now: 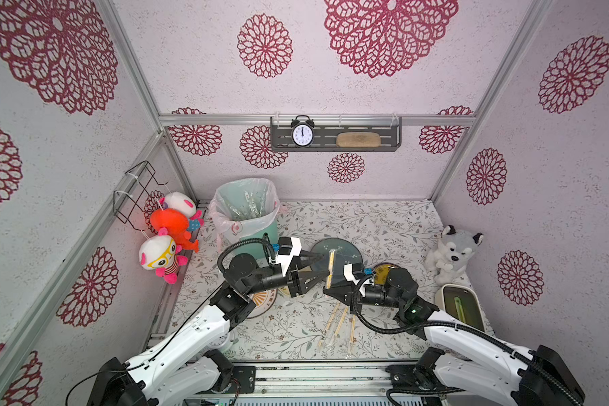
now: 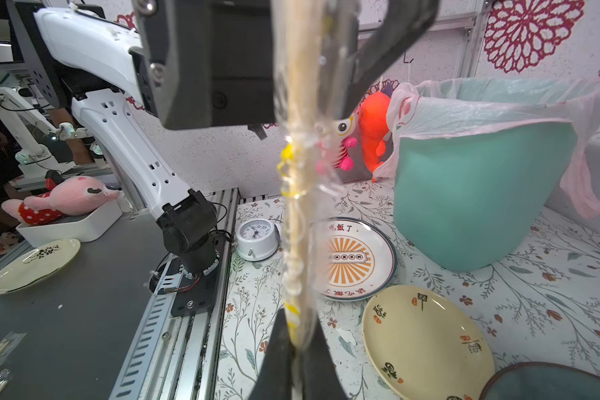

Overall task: Remove the packaging of disposable chopsticks
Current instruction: Remove the packet bag from the disposable chopsticks.

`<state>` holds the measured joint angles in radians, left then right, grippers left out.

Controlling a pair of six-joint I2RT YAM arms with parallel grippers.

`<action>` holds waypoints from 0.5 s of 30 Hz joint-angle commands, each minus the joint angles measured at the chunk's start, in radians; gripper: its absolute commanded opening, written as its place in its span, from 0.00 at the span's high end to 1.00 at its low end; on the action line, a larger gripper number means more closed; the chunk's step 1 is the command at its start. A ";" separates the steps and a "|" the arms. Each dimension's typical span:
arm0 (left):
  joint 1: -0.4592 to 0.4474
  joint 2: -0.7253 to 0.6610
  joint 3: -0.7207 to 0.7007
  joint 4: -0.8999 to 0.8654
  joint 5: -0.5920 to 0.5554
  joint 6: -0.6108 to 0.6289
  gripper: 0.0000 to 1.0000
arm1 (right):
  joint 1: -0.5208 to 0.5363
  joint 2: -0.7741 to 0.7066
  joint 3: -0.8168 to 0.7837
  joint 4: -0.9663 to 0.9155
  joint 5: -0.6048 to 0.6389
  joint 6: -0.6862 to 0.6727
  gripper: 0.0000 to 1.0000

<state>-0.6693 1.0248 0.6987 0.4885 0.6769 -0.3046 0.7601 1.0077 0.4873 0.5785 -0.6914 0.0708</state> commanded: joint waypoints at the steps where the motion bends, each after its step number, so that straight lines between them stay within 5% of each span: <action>1: 0.002 0.018 0.035 -0.036 0.024 0.009 0.49 | 0.004 -0.012 0.004 0.041 0.003 -0.015 1.00; 8: 0.002 0.035 0.096 -0.039 0.017 0.006 0.41 | 0.004 0.004 0.008 0.028 0.013 -0.025 1.00; 13: 0.002 0.069 0.134 -0.047 0.021 0.009 0.46 | 0.004 0.013 0.011 0.027 0.006 -0.026 1.00; 15: 0.002 0.086 0.149 -0.047 0.028 0.005 0.57 | 0.004 0.013 0.010 0.028 0.004 -0.026 1.00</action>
<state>-0.6693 1.0878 0.8242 0.4492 0.6910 -0.3046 0.7601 1.0237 0.4873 0.5774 -0.6830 0.0677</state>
